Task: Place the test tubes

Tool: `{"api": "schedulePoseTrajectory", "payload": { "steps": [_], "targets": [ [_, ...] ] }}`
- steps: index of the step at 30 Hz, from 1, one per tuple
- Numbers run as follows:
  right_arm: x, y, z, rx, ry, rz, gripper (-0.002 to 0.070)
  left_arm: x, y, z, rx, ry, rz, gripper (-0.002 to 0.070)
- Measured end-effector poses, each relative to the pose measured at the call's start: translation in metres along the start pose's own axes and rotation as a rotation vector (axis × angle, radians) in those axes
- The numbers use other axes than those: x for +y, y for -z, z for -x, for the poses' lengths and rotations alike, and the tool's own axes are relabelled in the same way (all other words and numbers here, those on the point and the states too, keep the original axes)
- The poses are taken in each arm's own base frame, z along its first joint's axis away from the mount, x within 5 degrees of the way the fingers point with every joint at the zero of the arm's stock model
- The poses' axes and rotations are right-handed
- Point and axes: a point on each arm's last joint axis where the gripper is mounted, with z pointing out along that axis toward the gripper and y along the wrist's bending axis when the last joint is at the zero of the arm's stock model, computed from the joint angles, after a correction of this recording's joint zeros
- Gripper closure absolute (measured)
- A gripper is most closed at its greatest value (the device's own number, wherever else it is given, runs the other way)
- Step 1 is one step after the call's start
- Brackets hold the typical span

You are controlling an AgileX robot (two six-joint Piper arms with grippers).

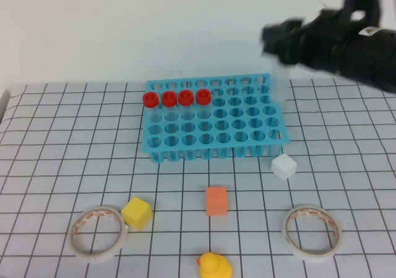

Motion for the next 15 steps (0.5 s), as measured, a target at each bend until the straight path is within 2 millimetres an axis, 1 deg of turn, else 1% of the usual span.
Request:
{"api": "schedulePoseTrajectory", "payload": {
  "steps": [2, 3, 5, 7, 8, 9, 12, 15],
  "targets": [
    [-0.003, -0.003, 0.005, -0.077, -0.068, -0.029, 0.0393, 0.000, 0.000, 0.000, 0.000, 0.000, 0.000, 0.0668],
    [-0.004, -0.004, 0.007, -0.120, -0.058, -0.027, 0.0393, 0.000, 0.000, 0.000, 0.000, 0.000, 0.000, 0.0668],
    [-0.003, -0.010, 0.003, -0.174, -0.011, 0.002, 0.0393, 0.000, 0.000, 0.000, 0.000, 0.000, 0.000, 0.0668],
    [-0.002, -0.021, -0.006, -0.196, 0.034, 0.052, 0.0393, 0.000, 0.000, 0.000, 0.002, 0.000, 0.000, 0.0668],
    [-0.002, -0.032, -0.016, -0.188, 0.053, 0.081, 0.0393, 0.000, 0.000, 0.000, 0.002, 0.000, 0.000, 0.0668],
    [-0.002, -0.038, -0.022, -0.178, 0.062, 0.090, 0.0393, 0.000, 0.000, 0.000, 0.004, 0.002, 0.000, 0.0668],
    [-0.005, -0.052, -0.038, -0.149, 0.088, 0.099, 0.0393, 0.000, 0.000, 0.000, 0.004, 0.002, 0.000, 0.0668],
    [-0.006, -0.064, -0.049, -0.168, 0.131, 0.127, 0.0393, 0.000, 0.000, 0.000, 0.004, 0.001, 0.000, 0.0668]
  ]
}}
